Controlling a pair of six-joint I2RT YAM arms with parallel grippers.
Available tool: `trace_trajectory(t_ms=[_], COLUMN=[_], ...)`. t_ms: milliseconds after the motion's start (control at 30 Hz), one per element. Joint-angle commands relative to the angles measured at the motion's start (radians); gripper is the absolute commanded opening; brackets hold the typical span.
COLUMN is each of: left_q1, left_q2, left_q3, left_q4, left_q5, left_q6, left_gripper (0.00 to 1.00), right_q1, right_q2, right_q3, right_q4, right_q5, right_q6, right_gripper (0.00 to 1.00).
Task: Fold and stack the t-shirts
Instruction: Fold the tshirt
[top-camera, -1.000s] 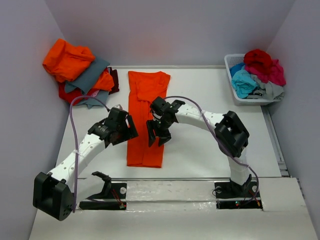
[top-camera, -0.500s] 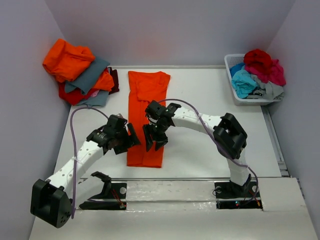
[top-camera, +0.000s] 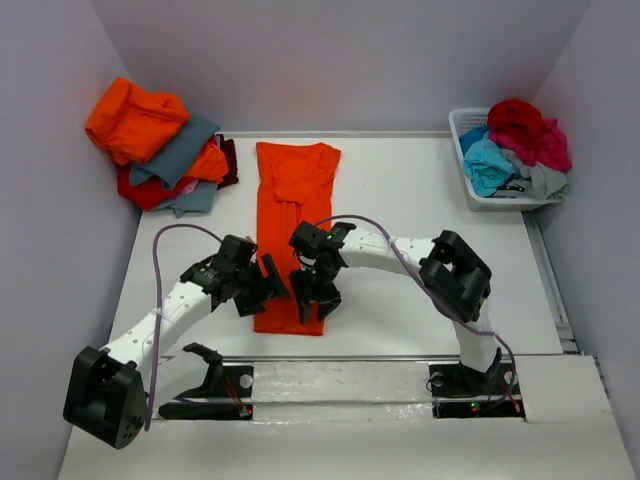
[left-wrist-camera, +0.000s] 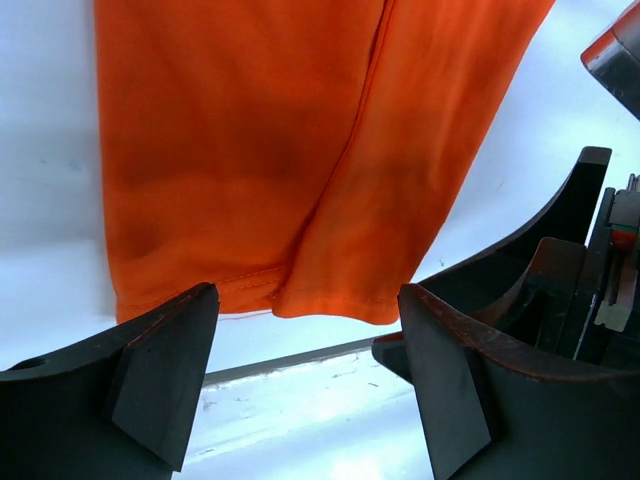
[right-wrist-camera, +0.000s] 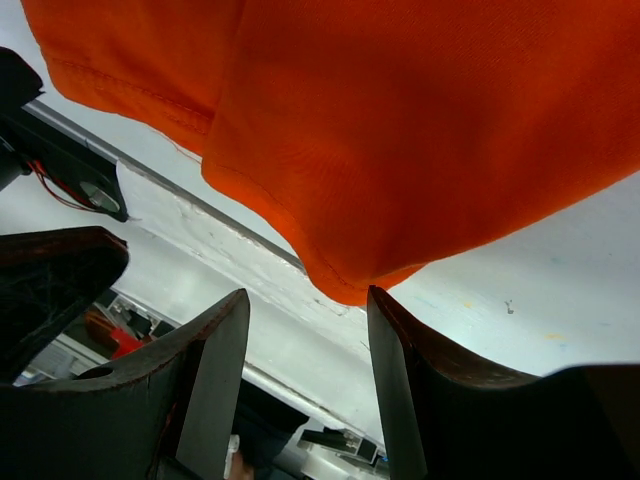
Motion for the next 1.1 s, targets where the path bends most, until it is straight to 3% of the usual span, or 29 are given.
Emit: trace_trajectory(t_ms=[0, 633, 1067], left_q1=[-0.001, 0.008, 0.058], left_q2=[0.000, -0.017, -0.016], left_q3=[-0.028, -0.083, -0.057], left_q4=[0.062, 0.189, 0.145], left_q5=[0.072, 0.187, 0.166], left_q6=[-0.043, -0.171, -0.129], left_gripper=[0.84, 0.85, 0.85], right_q1=[0.026, 0.053, 0.053], right_q2=[-0.029, 0.027, 0.077], right_q3=[0.005, 0.022, 0.039], right_q4=[0.007, -0.029, -0.025], right_q5=[-0.026, -0.017, -0.003], right_q6=[0.013, -0.002, -0.007], right_gripper=[0.56, 0.50, 0.50])
